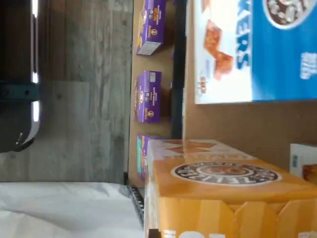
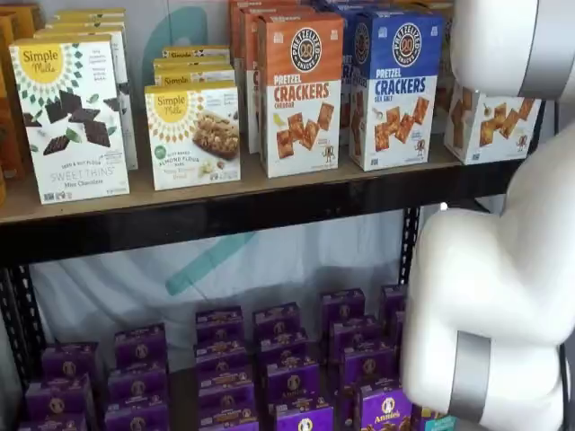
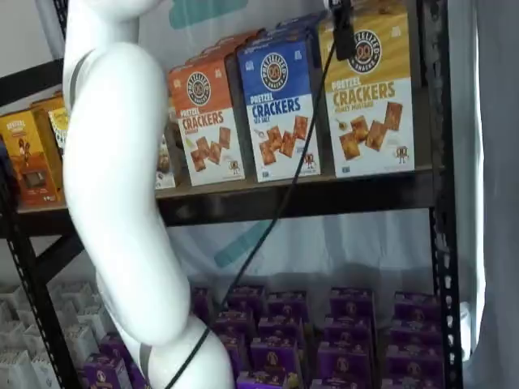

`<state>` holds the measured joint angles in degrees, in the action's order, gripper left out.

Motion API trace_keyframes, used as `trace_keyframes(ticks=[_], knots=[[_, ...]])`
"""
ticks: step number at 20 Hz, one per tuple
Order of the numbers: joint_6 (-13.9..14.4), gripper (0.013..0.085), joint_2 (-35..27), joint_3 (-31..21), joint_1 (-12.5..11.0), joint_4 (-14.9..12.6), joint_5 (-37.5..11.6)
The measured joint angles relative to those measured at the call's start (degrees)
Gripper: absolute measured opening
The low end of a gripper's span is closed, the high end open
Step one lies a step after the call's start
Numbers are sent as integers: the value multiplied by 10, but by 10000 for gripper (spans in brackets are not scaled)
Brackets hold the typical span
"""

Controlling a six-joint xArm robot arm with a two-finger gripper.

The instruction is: Retrieve the yellow and white box located on the top shelf, the sixth one from the left

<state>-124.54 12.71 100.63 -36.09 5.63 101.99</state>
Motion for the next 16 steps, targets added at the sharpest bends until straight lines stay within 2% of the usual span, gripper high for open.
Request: trace_keyframes(ticks=[8, 12, 16], knots=[[-10, 610, 81, -83, -2, -22, 1], [-3, 610, 116, -121, 9, -38, 5], [15, 610, 151, -160, 30, -49, 14]])
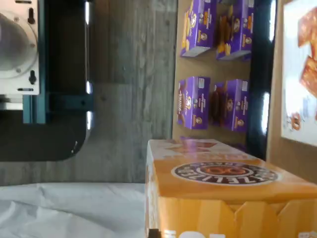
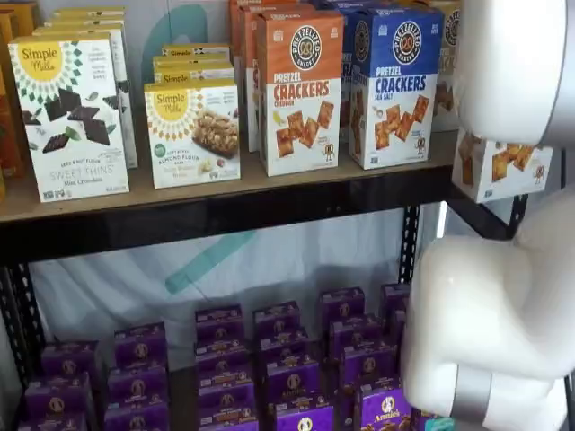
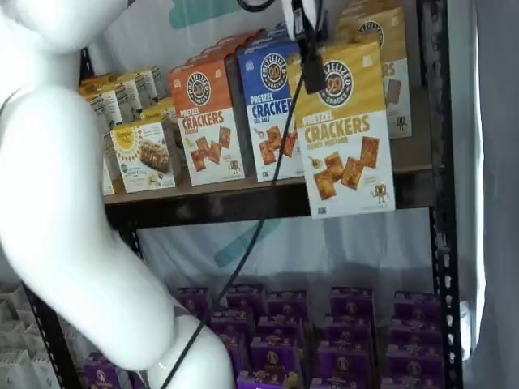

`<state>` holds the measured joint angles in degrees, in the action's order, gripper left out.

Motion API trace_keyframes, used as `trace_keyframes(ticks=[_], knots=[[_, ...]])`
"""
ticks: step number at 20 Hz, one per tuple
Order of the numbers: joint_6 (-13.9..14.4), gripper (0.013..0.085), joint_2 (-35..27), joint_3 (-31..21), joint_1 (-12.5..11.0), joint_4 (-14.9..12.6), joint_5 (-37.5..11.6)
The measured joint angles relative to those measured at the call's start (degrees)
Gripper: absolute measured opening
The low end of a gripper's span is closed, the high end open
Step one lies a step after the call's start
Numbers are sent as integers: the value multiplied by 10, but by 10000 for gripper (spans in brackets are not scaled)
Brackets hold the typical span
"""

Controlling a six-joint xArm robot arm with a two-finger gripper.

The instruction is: Retrieve the yellow and white box located on the top shelf, the sixth one from the left

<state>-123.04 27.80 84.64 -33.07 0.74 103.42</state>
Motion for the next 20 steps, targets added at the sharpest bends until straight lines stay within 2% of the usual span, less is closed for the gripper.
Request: trace_keyframes(ticks=[11, 20], knots=[[62, 610, 37, -38, 59, 1, 45], [88, 610, 49, -54, 84, 3, 57]])
